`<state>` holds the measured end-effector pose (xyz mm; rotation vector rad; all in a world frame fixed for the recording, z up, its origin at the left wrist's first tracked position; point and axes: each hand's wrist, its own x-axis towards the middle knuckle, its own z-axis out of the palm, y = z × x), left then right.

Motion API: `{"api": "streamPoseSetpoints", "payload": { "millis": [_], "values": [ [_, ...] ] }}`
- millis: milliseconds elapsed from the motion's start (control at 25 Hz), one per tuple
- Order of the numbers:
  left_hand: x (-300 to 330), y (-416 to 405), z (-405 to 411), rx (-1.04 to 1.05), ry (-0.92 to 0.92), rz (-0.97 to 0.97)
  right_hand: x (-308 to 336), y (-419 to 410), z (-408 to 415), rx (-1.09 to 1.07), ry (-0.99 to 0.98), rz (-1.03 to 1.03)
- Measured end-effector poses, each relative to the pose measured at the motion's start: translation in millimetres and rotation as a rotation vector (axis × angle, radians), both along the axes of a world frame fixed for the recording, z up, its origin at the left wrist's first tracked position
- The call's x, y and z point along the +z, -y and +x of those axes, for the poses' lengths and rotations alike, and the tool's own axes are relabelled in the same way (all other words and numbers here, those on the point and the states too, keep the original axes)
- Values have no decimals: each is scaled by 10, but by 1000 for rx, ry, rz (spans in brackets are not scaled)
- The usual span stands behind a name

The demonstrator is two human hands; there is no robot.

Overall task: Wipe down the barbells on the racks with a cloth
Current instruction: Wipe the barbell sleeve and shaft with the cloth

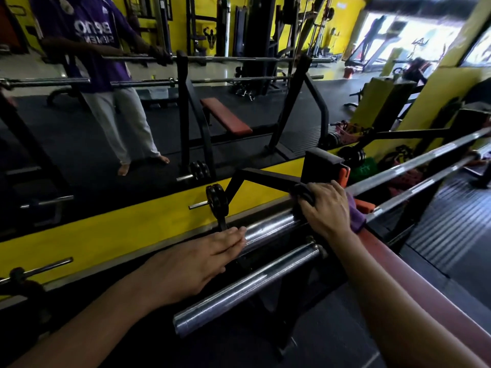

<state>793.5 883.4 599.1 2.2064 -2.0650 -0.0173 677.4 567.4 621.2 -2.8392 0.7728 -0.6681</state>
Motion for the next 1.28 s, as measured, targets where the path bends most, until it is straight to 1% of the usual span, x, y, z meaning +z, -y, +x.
{"api": "streamPoseSetpoints", "payload": {
  "millis": [40,80,120,200,280,360,400,480,560,600,640,680,760,800,840,920,960,1000,1040,1120,1160,1200,1240,1280],
  "values": [
    [4,9,1,-6,-6,-1,6,-159,107,-47,38,30],
    [7,10,4,-9,-15,-4,-25,-368,162,-50,70,56],
    [19,7,11,-9,-25,4,-101,-570,151,3,94,39],
    [35,3,7,-1,-43,40,-354,-768,-62,181,148,-2],
    [48,17,2,8,-34,63,-524,-578,-294,256,225,56],
    [46,40,-5,2,-47,57,-565,-251,-386,183,262,74],
    [37,50,-4,-5,-50,48,-514,-110,-353,130,256,45],
    [33,42,-3,-2,-56,26,-228,36,-136,29,144,-13],
    [49,27,3,-2,-51,6,123,-98,155,-31,-116,28],
    [60,24,-5,-4,-47,13,210,-209,257,-5,-234,21],
    [70,21,-9,-8,-51,24,202,-323,282,44,-290,-15],
    [74,16,-5,-11,-65,35,107,-432,215,128,-253,-51],
    [86,13,9,-14,-91,34,-183,-569,-105,307,-43,-19],
    [74,11,10,-17,-95,26,-327,-537,-291,355,48,10],
    [53,20,13,-19,-91,15,-427,-399,-414,355,109,27],
    [15,26,18,-19,-73,3,-394,-90,-397,246,159,74],
    [12,22,23,-15,-66,7,-284,6,-276,163,162,85],
    [16,20,28,-17,-62,0,-137,43,-120,78,116,84],
    [15,18,33,-22,-63,-13,9,30,32,15,17,85],
    [5,14,39,-28,-67,-24,163,-45,228,5,-152,108],
    [-5,11,48,-27,-70,-28,183,-81,230,37,-168,122],
    [-12,12,58,-34,-66,-49,189,-116,168,92,-111,156],
    [-16,18,64,-41,-60,-83,194,-163,67,136,27,195],
    [-9,15,57,-36,-60,-118,221,-210,-30,143,210,222]
  ]
}}
